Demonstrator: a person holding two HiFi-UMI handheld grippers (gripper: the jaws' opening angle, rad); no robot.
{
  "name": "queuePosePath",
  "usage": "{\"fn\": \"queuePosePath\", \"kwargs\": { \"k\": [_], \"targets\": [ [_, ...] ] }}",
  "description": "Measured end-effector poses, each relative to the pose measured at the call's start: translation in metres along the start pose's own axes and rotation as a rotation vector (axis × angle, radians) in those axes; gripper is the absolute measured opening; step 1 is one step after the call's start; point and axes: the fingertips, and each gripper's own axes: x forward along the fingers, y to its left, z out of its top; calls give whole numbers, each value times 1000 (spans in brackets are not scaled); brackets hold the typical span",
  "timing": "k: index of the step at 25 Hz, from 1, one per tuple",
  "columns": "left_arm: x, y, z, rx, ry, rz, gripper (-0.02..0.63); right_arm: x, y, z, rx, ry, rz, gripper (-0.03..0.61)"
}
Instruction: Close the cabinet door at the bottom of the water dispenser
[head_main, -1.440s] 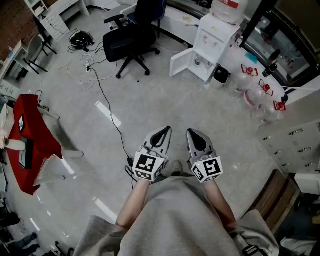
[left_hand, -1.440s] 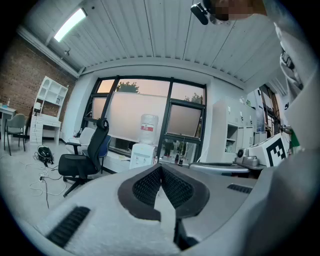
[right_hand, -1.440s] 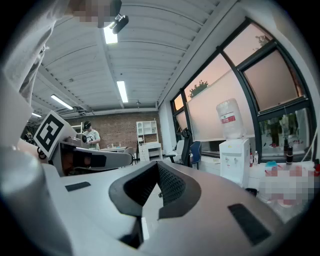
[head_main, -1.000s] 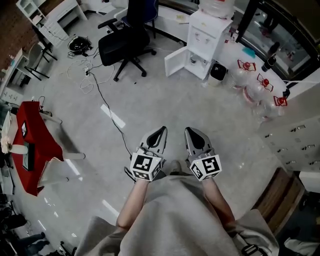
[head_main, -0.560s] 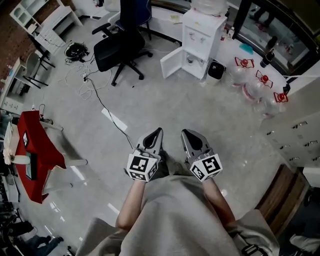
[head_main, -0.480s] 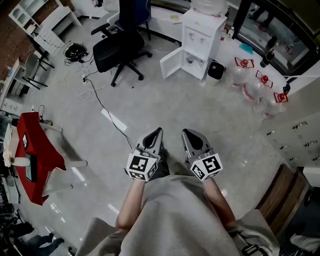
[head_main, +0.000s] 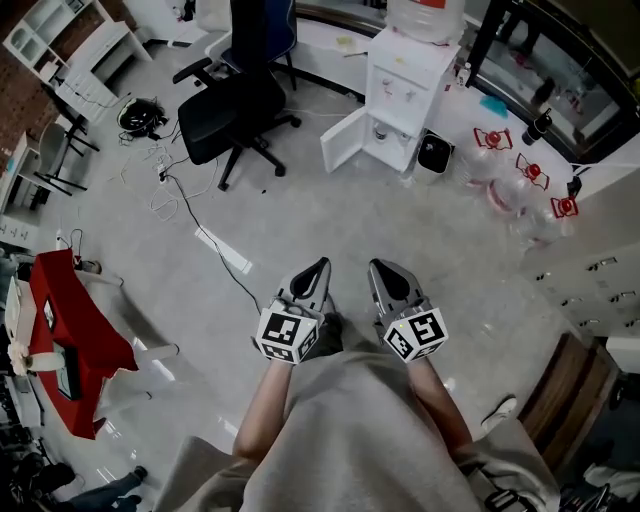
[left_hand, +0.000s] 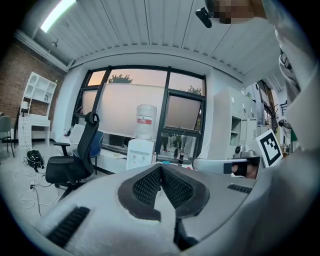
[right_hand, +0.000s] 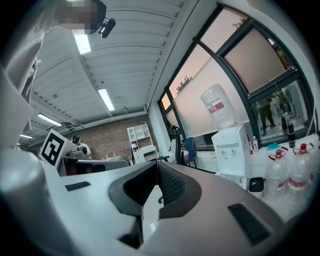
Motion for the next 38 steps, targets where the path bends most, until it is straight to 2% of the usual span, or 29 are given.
{"fn": "queuePosePath", "kwargs": {
  "k": [10,16,21,28,38],
  "targets": [
    [41,82,13,-21,26,-86,9,89,-11,9,-3,22,-71,12],
    [58,116,17,-32,34,-135,9,131,-11,10,-7,38,-94,12],
    [71,139,21,-45,31,-145,9,157,-17,10,-16,54,-102,12],
    [111,167,20,-59,45,-147,9,195,-50,10,0,67,-120,12],
    [217,207,41,-57,88,-142,9,274,-144,46,42,42,-121,12]
  ]
}}
